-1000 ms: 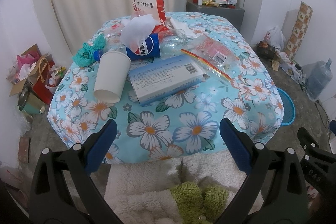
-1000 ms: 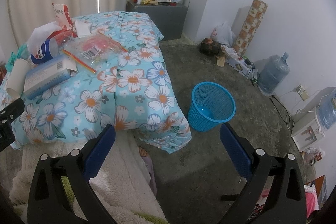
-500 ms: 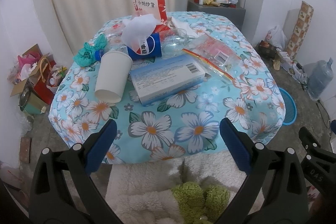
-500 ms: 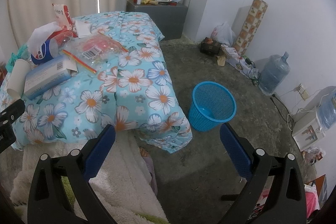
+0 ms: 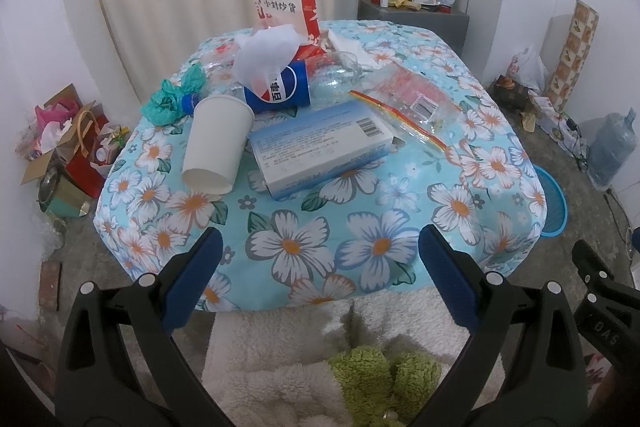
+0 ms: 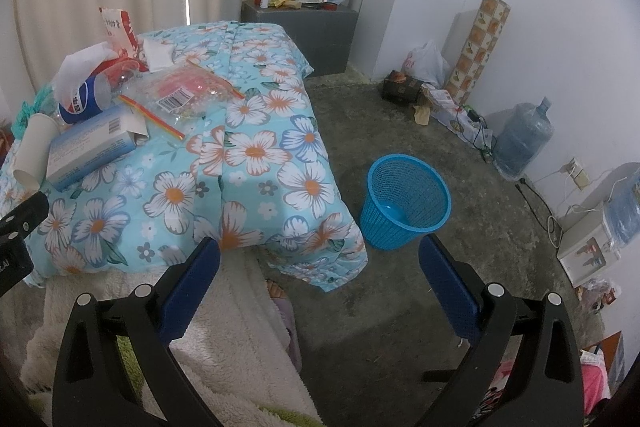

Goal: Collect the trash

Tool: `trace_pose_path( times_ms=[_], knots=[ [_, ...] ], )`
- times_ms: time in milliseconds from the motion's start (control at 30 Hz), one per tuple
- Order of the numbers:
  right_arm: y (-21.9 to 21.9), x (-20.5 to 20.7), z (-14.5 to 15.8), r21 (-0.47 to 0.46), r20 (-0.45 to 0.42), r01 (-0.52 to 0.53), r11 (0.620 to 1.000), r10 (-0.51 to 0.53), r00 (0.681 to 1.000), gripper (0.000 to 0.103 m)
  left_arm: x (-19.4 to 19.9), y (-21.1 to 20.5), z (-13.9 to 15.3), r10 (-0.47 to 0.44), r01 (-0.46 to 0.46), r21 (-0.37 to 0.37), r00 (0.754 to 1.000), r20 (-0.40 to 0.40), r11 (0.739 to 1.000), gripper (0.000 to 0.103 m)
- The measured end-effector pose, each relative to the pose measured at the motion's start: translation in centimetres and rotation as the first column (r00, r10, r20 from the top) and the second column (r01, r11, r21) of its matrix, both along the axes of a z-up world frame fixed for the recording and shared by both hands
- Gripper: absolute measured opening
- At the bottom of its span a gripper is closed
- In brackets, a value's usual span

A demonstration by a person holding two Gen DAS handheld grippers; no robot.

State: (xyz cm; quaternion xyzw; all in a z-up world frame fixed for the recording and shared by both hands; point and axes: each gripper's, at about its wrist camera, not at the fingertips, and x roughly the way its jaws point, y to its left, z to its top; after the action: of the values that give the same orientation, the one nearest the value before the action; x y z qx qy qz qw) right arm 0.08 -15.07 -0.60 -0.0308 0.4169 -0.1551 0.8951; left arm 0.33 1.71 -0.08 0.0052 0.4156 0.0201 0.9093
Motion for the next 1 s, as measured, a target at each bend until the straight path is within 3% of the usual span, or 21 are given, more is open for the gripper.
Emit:
trace_pose_path(
  times_ms=[400, 500, 700, 833, 933, 1000],
  knots=[
    [0.9, 1.5, 0.7, 0.104, 0.055, -0.089, 0.991, 0.083, 0.995, 0.097, -0.6, 5.1, 0.0, -0.014, 0.014, 0.001, 0.998, 0.066, 1.000, 0.094],
    [1.1, 2.2, 0.8, 0.172, 0.090, -0.144, 0.974, 0.130, 0.987, 0.097, -0.6, 7.6, 0.1, 0.013, -0.014, 0.008, 0.997, 0.079, 1.000, 0.094],
    [1.5, 4.5, 0.2, 0.323, 0.105, -0.213, 0.922, 0.189, 0.976, 0.097, -0.1, 13.5, 0.7, 0.011, -0.003, -0.072, 0.994, 0.111, 0.997, 0.094],
    [0.8, 6.8, -0.7, 0.509, 0.102, -0.235, 0.828, 0.213, 0.972, 0.097, 0.7, 16.8, 1.0, -0.018, 0.067, -0.262, 0.983, 0.185, 0.963, 0.094],
    [-0.2, 8.7, -1.8, 0.653, 0.099, -0.221, 0.725, 0.207, 0.973, 0.096, 2.2, 18.5, 0.7, -0.007, 0.054, -0.325, 0.990, 0.144, 0.944, 0.094],
    [-1.0, 10.3, -2.8, 0.743, 0.095, -0.206, 0.636, 0.204, 0.974, 0.092, 3.4, 18.8, 0.5, 0.010, 0.035, -0.332, 0.991, 0.134, 0.943, 0.094]
  ],
)
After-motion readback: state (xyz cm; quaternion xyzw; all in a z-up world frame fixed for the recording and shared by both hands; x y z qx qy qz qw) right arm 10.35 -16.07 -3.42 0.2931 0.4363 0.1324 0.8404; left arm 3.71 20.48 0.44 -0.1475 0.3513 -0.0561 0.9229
